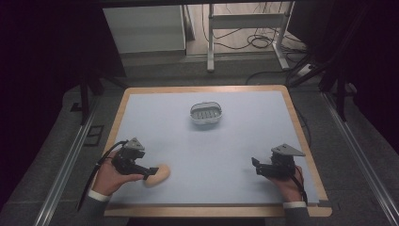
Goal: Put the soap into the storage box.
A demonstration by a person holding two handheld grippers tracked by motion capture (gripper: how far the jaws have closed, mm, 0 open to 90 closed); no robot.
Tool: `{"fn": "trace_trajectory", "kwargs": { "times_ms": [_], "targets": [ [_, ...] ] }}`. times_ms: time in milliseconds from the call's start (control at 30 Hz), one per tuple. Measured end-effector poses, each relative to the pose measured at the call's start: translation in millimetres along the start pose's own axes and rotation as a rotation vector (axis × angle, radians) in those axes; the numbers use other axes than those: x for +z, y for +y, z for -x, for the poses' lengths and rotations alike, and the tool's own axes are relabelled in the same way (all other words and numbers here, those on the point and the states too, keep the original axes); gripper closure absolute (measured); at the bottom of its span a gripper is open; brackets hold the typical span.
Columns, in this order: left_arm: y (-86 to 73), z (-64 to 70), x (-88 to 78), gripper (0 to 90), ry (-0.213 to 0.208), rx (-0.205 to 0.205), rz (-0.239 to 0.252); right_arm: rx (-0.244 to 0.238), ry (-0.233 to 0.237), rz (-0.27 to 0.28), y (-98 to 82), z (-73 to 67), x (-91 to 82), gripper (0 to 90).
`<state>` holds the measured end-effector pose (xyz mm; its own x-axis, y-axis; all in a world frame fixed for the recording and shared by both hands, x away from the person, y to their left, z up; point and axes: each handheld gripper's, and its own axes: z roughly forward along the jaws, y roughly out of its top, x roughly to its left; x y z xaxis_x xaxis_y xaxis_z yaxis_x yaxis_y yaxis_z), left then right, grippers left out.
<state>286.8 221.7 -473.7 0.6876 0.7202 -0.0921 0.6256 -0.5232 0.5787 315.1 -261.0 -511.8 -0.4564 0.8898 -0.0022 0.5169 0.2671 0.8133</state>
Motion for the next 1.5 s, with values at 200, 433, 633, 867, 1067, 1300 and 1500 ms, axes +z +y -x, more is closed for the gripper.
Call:
{"fn": "trace_trajectory", "kwargs": {
  "times_ms": [200, 433, 633, 867, 1067, 1300, 1500],
  "targets": [
    [0.6, 7.5, 8.5, 16.5, 0.009, 0.024, -0.034, -0.006, -0.001, -0.004, 0.7, -1.2, 2.9, 8.6],
    [-0.1, 11.4, 17.7, 17.4, 0.013, 0.031, -0.077, -0.013, -0.002, -0.002, 1.8, -2.5, 2.6, 8.5],
    [0.1, 15.3, 31.2, 17.8, 0.0, 0.05, -0.129, -0.012, -0.007, -0.001, 1.5, -1.5, 2.4, 8.6],
    [-1.7, 18.1, 42.7, 18.6, -0.001, 0.071, -0.184, -0.013, -0.01, -0.003, 1.4, -1.4, 2.0, 8.6],
    [-3.7, 19.5, 46.5, 20.4, 0.007, 0.078, -0.197, -0.012, -0.014, -0.005, 1.1, -1.2, 2.6, 8.6],
    [-6.6, 21.6, 50.1, 25.3, 0.045, 0.09, -0.201, -0.008, -0.024, -0.009, 1.2, -1.2, 2.3, 8.6],
    [-9.6, 22.1, 50.9, 30.5, 0.06, 0.101, -0.197, -0.002, -0.04, -0.009, 1.1, 0.4, 1.3, 8.9]
  ]
}}
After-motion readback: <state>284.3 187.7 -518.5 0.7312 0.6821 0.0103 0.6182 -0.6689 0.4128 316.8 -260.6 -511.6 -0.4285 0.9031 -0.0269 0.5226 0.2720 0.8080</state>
